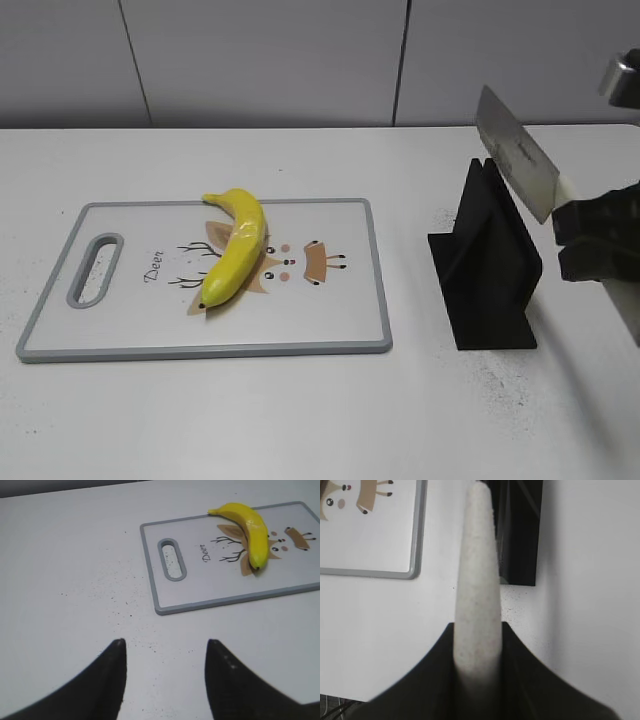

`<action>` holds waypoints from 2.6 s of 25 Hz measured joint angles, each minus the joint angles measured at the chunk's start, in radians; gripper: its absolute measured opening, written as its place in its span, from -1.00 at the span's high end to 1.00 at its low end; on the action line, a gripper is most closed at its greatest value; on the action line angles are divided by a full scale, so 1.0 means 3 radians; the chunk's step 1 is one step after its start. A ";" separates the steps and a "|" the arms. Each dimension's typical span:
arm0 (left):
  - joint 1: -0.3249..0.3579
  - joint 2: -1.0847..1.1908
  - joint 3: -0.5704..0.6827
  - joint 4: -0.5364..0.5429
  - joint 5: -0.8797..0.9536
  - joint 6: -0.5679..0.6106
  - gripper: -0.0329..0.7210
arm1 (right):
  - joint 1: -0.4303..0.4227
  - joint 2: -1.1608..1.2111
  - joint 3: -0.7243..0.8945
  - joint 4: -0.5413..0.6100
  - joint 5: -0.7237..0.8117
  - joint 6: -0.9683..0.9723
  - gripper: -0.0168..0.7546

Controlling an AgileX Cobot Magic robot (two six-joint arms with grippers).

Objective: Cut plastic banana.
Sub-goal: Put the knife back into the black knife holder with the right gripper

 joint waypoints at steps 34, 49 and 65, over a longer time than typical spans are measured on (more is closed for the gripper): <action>0.0000 0.0000 0.0000 0.0153 -0.0040 -0.0221 -0.37 | 0.0000 0.0302 0.0025 -0.0227 -0.0364 0.0340 0.54; 0.0000 0.0000 0.0000 0.0153 -0.0043 -0.0221 -0.37 | 0.0000 0.0593 0.0010 -0.0178 -0.0338 0.0312 0.54; 0.0000 0.0000 0.0000 0.0153 -0.0043 -0.0221 -0.37 | 0.0000 0.0652 -0.0045 -0.0127 -0.0363 0.0219 -0.40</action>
